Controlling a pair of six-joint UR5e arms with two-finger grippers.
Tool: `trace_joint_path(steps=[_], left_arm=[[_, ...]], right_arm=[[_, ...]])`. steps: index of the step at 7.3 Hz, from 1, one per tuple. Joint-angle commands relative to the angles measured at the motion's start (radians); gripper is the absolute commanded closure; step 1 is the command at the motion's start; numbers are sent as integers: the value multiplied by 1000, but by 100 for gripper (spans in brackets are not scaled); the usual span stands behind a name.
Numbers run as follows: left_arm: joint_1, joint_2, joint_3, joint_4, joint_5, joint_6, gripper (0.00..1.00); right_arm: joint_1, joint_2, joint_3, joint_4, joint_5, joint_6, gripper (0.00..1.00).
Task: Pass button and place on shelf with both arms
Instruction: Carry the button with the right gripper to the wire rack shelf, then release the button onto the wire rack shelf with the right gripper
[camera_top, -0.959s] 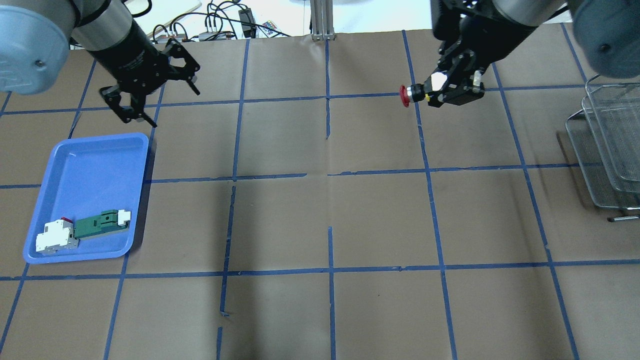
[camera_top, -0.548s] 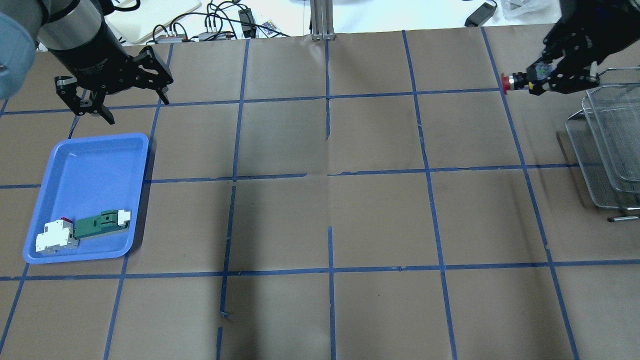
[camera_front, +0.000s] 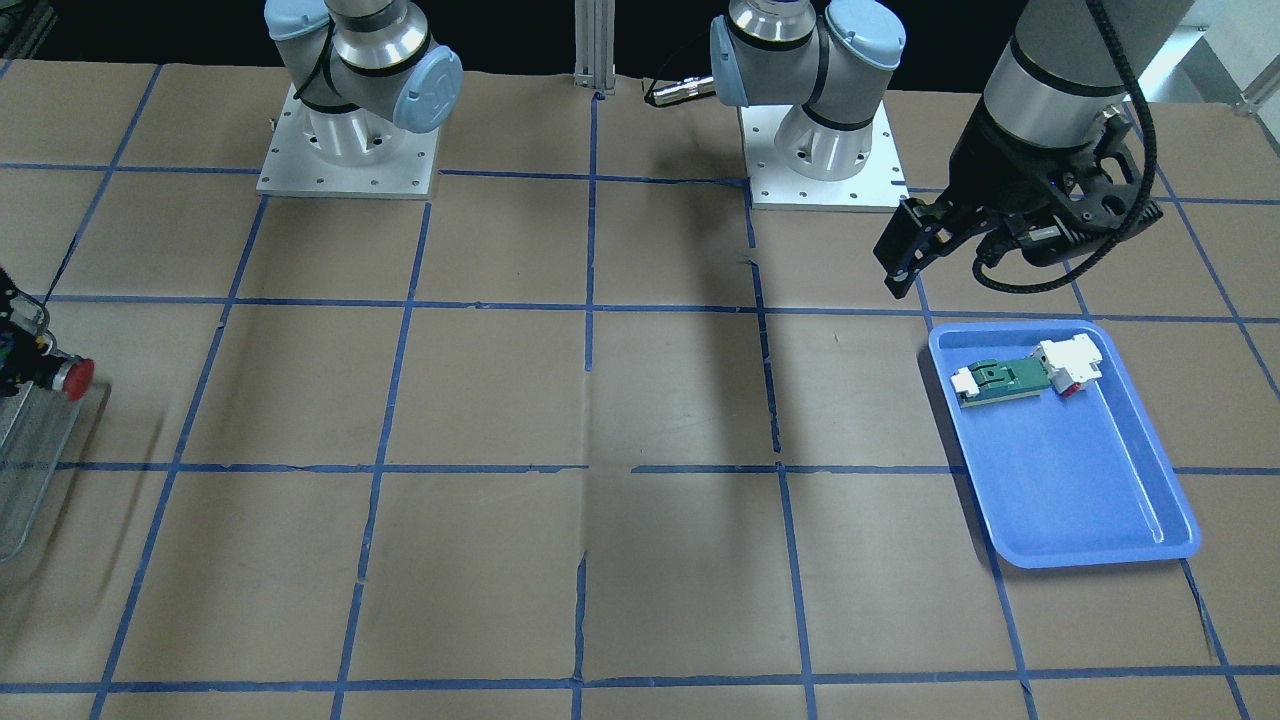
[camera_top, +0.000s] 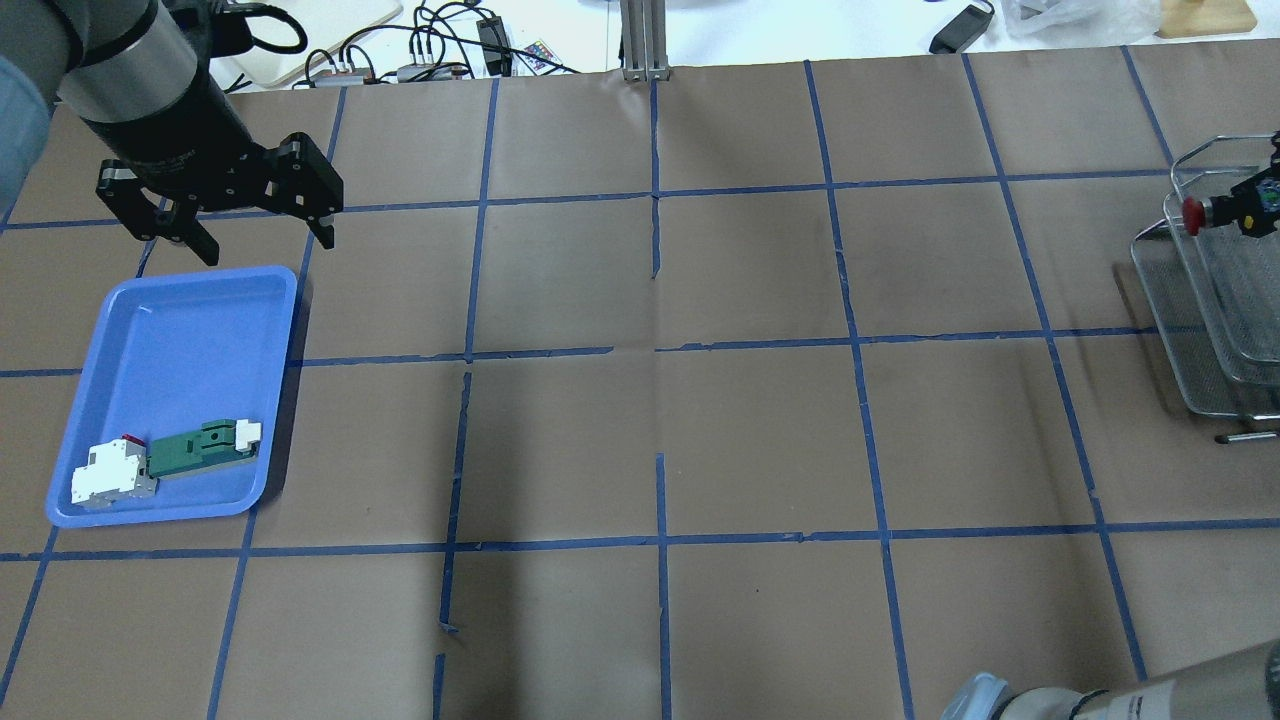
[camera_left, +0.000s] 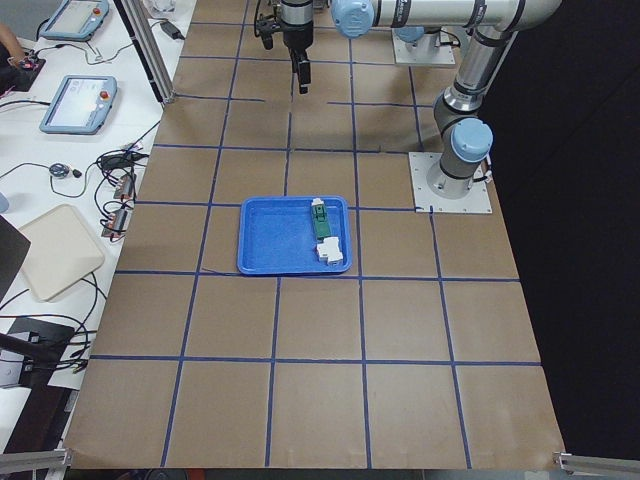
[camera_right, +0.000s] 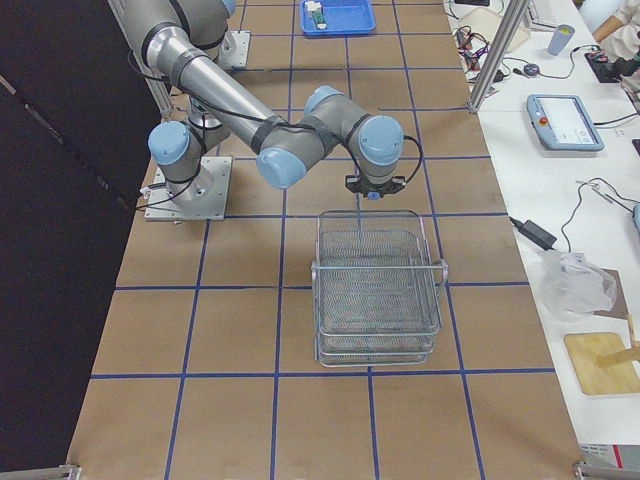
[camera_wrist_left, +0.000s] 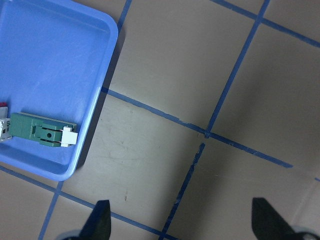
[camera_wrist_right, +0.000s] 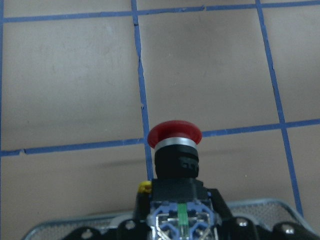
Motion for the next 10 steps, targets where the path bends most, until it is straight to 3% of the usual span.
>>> trace_joint_path(steps=[1, 4, 5, 6, 7, 10], left_arm=[[0, 15, -13, -5, -2, 96, 0], [11, 20, -69, -12, 1, 97, 0], [10, 39, -85, -7, 4, 97, 0], [3, 55, -90, -16, -5, 97, 0], [-3, 61, -95, -27, -8, 89, 0], [-1, 47, -93, -33, -12, 92, 0]], right_arm=[[-66, 31, -12, -2, -1, -76, 76], [-101, 82, -16, -66, -34, -93, 69], [-101, 82, -12, -67, -47, -81, 52], [-101, 82, -10, -68, -42, -78, 8], [-101, 80, -4, -65, -39, -78, 0], [-85, 13, 1, -50, -52, 41, 0]])
